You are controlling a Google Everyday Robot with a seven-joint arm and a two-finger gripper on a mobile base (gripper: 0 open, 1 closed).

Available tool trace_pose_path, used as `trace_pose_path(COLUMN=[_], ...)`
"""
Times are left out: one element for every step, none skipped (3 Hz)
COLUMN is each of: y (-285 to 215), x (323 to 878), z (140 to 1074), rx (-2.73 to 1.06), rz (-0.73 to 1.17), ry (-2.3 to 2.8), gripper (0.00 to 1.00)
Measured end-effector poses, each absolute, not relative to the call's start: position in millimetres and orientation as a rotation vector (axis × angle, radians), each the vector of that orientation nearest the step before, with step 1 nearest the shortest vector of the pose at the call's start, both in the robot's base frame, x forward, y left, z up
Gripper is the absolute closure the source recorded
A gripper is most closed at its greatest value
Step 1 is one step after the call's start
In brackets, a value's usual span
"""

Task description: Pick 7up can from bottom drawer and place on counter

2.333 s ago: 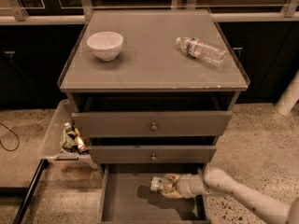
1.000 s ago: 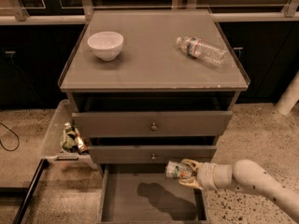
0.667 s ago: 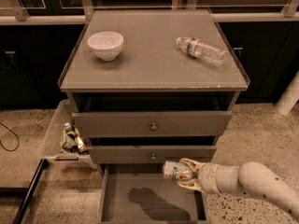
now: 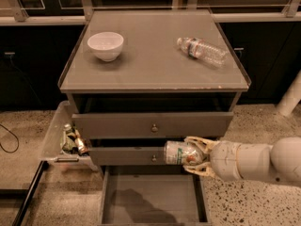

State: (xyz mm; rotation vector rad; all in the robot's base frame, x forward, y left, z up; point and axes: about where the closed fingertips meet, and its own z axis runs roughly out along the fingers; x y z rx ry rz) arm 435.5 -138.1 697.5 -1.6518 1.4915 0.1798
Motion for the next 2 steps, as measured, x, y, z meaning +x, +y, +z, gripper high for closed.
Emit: trace_pose_path(y=[-134, -133], x=[445, 479], z=[785, 852], rx=[-1.614, -1.516], rz=[0.183, 0.210], ry=[1.445, 1.419], gripper=[1.00, 1.00])
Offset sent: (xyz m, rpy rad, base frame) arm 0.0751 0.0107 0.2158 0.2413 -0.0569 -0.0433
